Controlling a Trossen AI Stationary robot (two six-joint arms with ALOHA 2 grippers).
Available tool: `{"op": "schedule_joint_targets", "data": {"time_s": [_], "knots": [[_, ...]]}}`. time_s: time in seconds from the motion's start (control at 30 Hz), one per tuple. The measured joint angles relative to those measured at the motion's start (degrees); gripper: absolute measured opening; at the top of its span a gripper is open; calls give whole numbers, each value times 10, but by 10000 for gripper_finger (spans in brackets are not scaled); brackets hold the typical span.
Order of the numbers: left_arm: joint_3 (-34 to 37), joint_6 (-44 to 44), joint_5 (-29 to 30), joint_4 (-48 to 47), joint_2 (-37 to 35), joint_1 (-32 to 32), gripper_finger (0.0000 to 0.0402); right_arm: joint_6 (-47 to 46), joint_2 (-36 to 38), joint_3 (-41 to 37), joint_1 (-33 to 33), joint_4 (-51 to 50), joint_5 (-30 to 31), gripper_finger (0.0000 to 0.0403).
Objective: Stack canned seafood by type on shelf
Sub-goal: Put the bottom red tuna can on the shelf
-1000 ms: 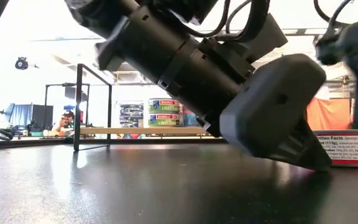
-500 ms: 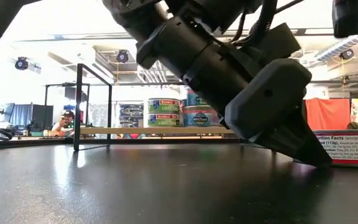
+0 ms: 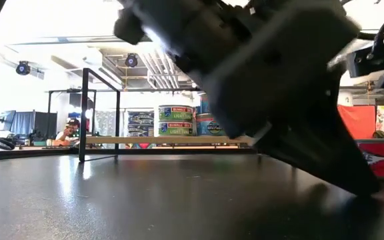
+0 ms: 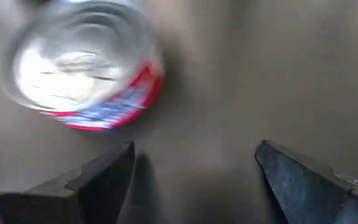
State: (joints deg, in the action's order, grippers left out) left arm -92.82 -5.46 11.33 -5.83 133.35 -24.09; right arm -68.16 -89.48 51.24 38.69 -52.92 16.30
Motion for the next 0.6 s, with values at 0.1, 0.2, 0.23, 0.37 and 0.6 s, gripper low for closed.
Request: {"op": "schedule_joint_targets", "data": {"time_s": [0.1, 0.2, 0.23, 0.37, 0.6], "knots": [[1, -16, -2, -3, -1, -22, 328, -8, 18, 0, 12, 2, 2, 284], [5, -24, 31, 0, -2, -28, 327, -8, 33, 1, 30, 29, 3, 284], [7, -29, 45, 3, -2, -26, 328, -8, 34, 1, 36, 38, 4, 285], [14, -41, 59, 26, 0, 4, 340, -44, 29, -1, 46, 49, 13, 294], [14, 60, 77, 89, 14, 61, 364, -102, 19, -19, 44, 53, 13, 300]]}}
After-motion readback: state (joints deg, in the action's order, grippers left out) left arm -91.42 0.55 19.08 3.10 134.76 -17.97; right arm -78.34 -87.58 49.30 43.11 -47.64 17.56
